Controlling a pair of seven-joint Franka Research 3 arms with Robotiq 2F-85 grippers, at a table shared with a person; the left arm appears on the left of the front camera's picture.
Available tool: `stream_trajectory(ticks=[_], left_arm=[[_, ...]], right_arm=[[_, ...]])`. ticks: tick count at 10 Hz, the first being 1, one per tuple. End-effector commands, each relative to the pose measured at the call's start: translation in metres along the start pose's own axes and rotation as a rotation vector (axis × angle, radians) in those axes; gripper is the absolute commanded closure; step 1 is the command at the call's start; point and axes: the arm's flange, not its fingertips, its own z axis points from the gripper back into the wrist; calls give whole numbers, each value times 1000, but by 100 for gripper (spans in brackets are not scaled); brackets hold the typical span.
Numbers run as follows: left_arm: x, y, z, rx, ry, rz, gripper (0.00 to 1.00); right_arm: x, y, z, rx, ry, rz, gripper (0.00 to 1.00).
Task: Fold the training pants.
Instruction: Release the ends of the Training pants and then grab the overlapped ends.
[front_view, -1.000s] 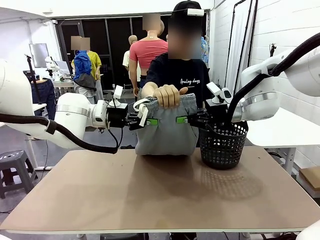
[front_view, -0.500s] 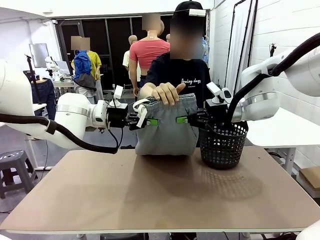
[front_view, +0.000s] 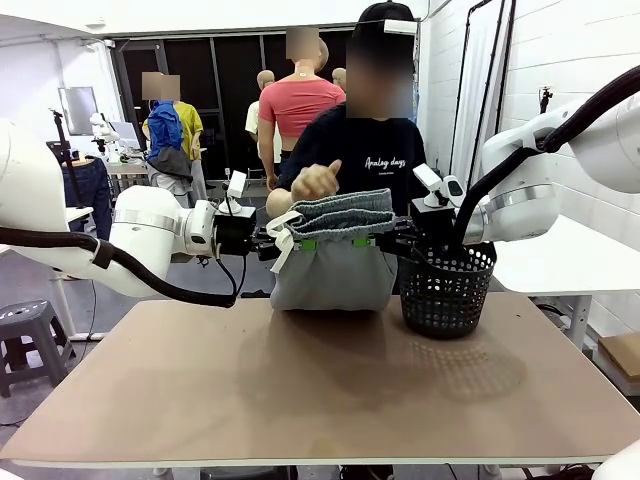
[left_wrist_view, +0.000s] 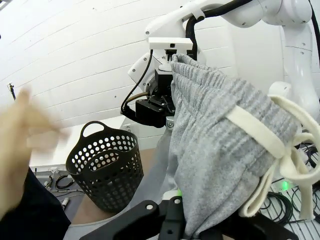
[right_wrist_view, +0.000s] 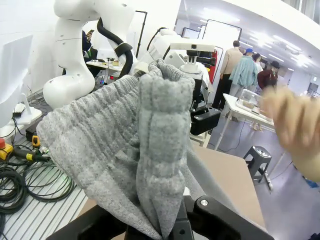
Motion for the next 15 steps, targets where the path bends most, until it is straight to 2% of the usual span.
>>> stream_trajectory(ticks=[1,15], left_arm=[[4,0,-1,0,-2,-8,100],[4,0,-1,0,-2,-8,100]], right_arm=[[1,2,0,7,-10,10,100],[1,2,0,7,-10,10,100]])
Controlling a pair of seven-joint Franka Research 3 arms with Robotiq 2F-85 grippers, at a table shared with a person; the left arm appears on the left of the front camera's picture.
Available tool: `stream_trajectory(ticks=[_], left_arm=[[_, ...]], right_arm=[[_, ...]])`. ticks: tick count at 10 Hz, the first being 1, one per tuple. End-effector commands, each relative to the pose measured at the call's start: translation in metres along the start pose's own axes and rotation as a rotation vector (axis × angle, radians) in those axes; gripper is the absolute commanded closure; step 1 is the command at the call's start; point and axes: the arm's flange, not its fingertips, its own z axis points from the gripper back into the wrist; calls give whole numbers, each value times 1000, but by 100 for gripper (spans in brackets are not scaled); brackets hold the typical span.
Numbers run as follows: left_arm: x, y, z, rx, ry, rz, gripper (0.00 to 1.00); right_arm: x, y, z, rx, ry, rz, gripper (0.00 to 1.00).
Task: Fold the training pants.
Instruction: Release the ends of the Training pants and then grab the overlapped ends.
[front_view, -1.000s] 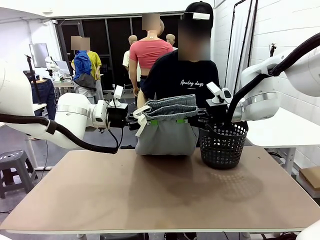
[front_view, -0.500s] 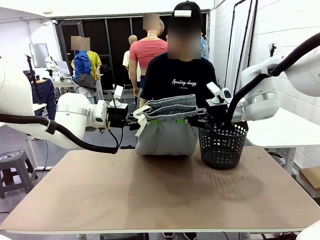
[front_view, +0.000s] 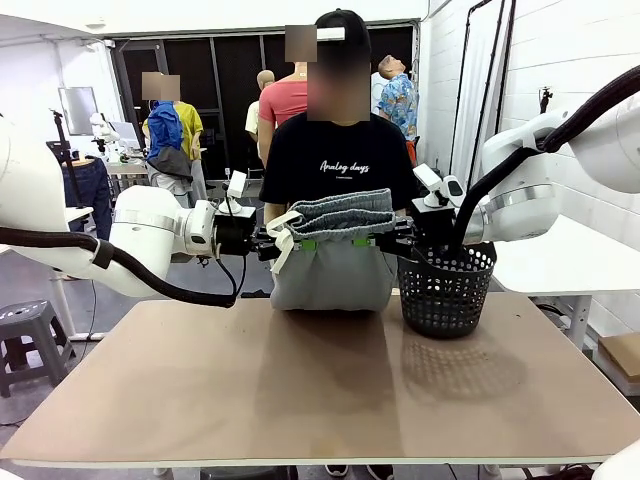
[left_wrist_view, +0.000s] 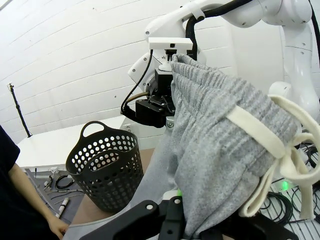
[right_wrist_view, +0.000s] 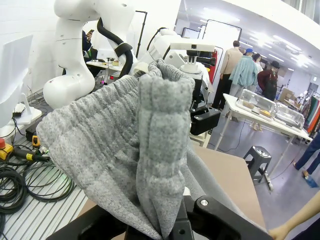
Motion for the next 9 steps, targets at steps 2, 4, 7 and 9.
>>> stream_trajectory(ticks=[2,4,7,9], left_arm=[[4,0,-1,0,-2,-8,100],[4,0,-1,0,-2,-8,100],[4,0,-1,0,-2,-8,100],[4,0,-1,0,-2,-8,100]], right_arm=[[1,2,0,7,-10,10,100],[1,2,0,7,-10,10,100],[1,2,0,7,-10,10,100],[1,2,0,7,-10,10,100]])
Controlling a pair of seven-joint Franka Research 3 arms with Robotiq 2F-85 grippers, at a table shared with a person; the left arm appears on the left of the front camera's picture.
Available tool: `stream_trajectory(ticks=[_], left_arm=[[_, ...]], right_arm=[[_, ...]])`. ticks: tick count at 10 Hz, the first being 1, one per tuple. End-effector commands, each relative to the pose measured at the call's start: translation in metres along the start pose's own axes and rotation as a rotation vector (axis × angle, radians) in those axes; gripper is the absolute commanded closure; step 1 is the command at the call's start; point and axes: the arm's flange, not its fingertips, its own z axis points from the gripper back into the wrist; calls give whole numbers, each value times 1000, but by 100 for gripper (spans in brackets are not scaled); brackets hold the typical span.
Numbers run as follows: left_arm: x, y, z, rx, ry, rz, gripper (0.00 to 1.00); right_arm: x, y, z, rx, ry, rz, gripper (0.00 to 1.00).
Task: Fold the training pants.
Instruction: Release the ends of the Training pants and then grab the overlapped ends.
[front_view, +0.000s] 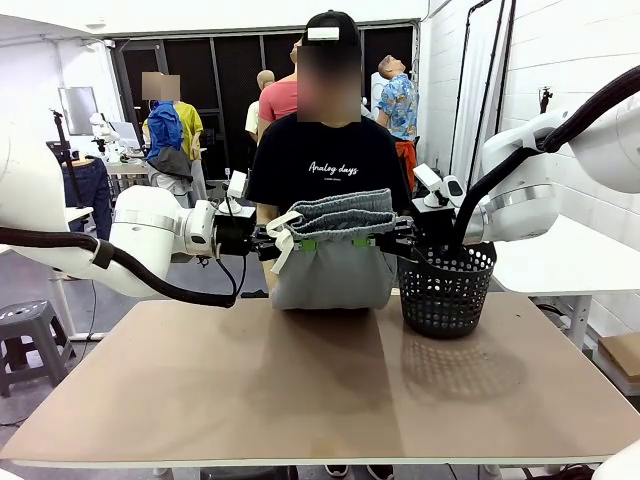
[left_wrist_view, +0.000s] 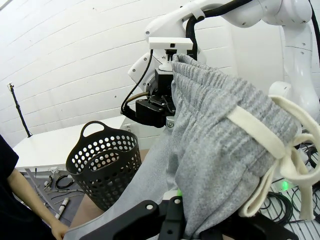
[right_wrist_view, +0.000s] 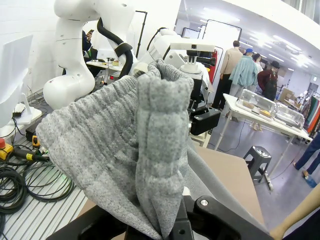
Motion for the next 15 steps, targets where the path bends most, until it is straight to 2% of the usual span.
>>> stream_trajectory(ticks=[1,15], left_arm=[[4,0,-1,-1,-2,-8,100],[4,0,-1,-1,-2,-8,100]], right_arm=[[1,2,0,7,-10,10,100],[1,2,0,7,-10,10,100]])
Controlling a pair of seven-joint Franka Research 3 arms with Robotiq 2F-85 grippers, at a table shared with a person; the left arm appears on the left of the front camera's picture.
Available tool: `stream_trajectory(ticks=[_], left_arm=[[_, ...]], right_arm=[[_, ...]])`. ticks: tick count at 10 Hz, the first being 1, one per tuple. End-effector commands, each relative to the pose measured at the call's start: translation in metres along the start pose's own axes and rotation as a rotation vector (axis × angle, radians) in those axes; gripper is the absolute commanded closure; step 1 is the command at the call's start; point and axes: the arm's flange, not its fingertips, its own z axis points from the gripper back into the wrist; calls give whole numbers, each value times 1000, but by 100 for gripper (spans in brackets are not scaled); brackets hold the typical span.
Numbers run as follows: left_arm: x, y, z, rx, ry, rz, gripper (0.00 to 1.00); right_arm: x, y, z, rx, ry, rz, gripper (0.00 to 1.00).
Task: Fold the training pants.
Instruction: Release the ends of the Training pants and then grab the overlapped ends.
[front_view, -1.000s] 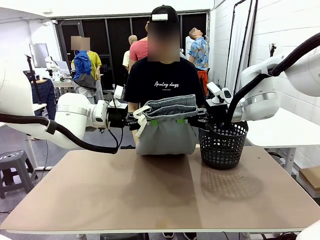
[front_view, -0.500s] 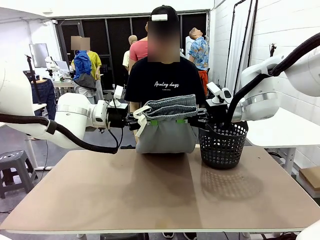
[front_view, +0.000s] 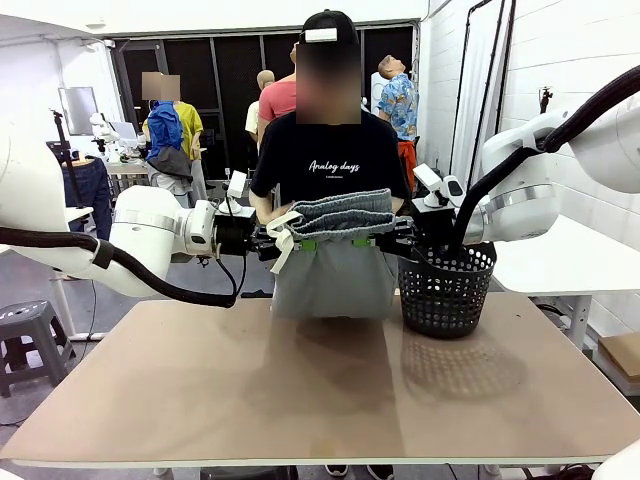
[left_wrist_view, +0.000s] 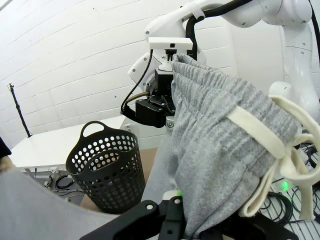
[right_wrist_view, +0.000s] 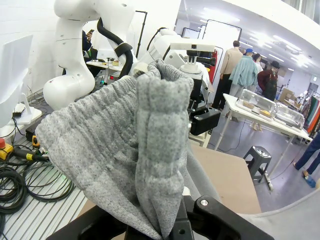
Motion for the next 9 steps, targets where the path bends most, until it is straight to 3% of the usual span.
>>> stream_trajectory(ticks=[1,9], left_arm=[[4,0,-1,0,-2,-8,100],[4,0,-1,0,-2,-8,100]], right_arm=[[1,2,0,7,-10,10,100],[1,2,0,7,-10,10,100]])
